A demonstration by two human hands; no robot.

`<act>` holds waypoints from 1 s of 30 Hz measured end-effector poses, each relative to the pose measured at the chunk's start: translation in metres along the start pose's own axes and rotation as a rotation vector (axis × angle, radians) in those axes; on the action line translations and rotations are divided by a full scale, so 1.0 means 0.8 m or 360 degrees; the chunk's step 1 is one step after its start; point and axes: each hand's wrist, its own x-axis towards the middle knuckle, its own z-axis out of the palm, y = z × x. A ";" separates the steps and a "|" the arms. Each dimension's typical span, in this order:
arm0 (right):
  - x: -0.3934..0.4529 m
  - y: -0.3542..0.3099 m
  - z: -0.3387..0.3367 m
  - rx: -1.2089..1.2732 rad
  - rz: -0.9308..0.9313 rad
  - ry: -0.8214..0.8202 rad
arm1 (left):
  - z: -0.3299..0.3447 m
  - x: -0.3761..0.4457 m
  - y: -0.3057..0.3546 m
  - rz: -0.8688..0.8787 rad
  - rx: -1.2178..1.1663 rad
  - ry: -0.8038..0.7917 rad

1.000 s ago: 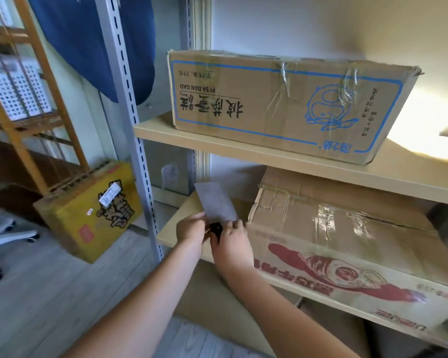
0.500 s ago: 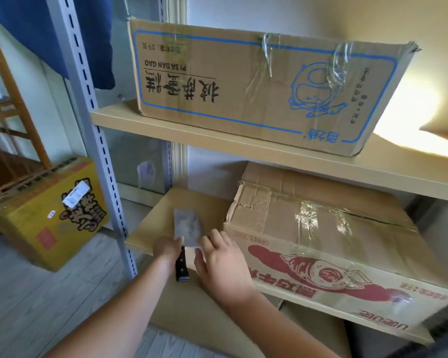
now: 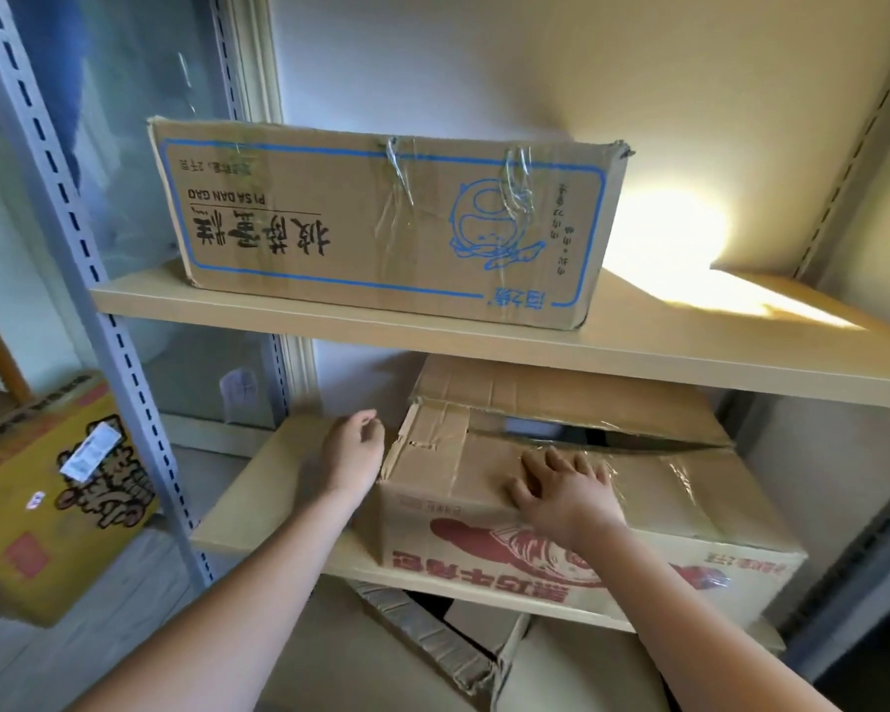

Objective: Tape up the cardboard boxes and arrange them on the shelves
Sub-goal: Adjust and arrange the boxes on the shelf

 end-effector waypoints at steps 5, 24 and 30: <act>-0.040 -0.001 0.002 -0.0064 -0.0064 0.0032 | 0.024 -0.048 0.037 0.0115 0.0258 -0.0226; -0.127 -0.104 -0.113 -0.0034 -0.0846 0.1457 | -0.156 -0.088 0.145 0.0055 0.0214 0.0662; -0.140 -0.198 -0.284 0.0087 -0.0966 0.1922 | -0.337 -0.046 0.235 0.0314 -0.0244 0.1407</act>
